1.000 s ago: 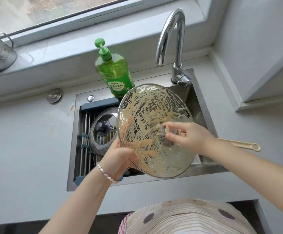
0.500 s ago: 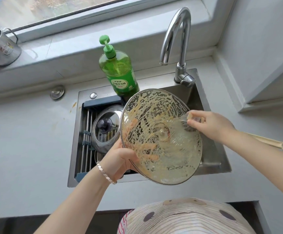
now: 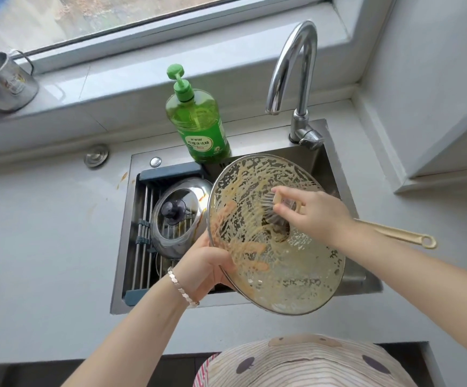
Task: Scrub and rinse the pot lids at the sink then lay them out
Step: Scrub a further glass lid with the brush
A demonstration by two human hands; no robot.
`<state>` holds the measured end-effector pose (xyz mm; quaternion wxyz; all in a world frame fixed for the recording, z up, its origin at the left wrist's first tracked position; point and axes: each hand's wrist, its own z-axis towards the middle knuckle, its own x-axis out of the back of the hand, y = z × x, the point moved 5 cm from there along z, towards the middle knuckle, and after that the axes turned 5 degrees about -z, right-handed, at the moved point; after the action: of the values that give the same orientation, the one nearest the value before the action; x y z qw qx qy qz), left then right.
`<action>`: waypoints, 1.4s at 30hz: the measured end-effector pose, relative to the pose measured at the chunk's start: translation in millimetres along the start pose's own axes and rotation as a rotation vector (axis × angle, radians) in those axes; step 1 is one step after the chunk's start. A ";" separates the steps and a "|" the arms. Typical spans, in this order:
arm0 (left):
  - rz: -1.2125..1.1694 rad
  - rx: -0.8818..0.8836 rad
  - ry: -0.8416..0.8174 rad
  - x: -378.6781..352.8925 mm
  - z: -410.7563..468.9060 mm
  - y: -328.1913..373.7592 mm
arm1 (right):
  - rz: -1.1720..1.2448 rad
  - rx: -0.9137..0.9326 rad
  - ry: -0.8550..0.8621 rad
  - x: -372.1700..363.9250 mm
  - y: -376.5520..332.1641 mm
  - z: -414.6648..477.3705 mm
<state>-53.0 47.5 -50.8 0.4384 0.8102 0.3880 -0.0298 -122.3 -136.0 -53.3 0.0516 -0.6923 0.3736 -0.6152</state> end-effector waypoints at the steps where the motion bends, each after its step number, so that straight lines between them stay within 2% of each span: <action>1: -0.001 0.002 -0.001 1.4 -1.2 0.3 | -0.021 -0.017 0.007 3.6 3.5 3.7; 4: -0.001 0.009 -0.016 1.5 -3.1 1.7 | 0.000 -0.229 0.146 20.6 36.5 23.0; 5: 0.003 0.009 -0.022 0.2 -1.9 2.2 | 0.019 -0.235 0.157 20.5 34.8 25.1; 9: 0.018 0.020 -0.050 -4.8 1.6 2.3 | 0.088 0.028 0.086 9.5 -15.6 19.2; 13: 0.007 0.023 -0.059 -10.5 -0.1 1.2 | 0.175 -0.233 0.266 24.8 14.8 37.6; 17: 0.018 0.030 -0.052 -12.5 1.4 2.9 | 0.279 0.006 0.128 5.4 -25.3 20.7; 18: 0.021 0.036 -0.054 -12.0 1.3 2.5 | 0.299 -0.008 0.151 7.2 -23.8 23.6; 21: 0.046 0.043 -0.068 -15.6 0.4 2.3 | 0.448 -0.252 0.290 20.7 -2.2 39.4; 22: 0.052 0.039 -0.066 -16.6 1.0 2.6 | 0.471 -0.238 0.285 21.3 -9.4 38.1; 25: 0.047 0.041 -0.056 -15.6 2.9 3.7 | 0.442 0.057 0.148 15.6 -64.0 19.6; 27: 0.049 0.042 -0.063 -12.8 2.2 4.6 | 0.387 0.132 0.144 22.7 -74.9 17.9; 28: 0.057 0.042 -0.065 -11.9 1.0 5.0 | 0.386 0.098 0.186 29.3 -67.9 25.7; 31: 0.080 0.044 -0.053 -12.3 -0.8 3.6 | 0.477 -0.156 0.280 43.4 -36.9 44.0; 36: 0.134 0.057 -0.035 -9.4 -1.0 -0.9 | 0.437 -0.030 0.121 25.6 -43.5 37.3; 40: 0.130 0.043 -0.016 -6.6 -1.6 -1.9 | 0.574 -0.315 0.244 26.8 15.6 50.0; 42: 0.175 0.031 -0.007 -5.5 -0.6 -0.5 | 0.620 -0.316 0.237 22.8 20.0 50.5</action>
<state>-57.4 44.8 -48.6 0.4283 0.8474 0.3138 -0.0003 -87.2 -183.2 -57.4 0.0847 -0.4696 0.6594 -0.5809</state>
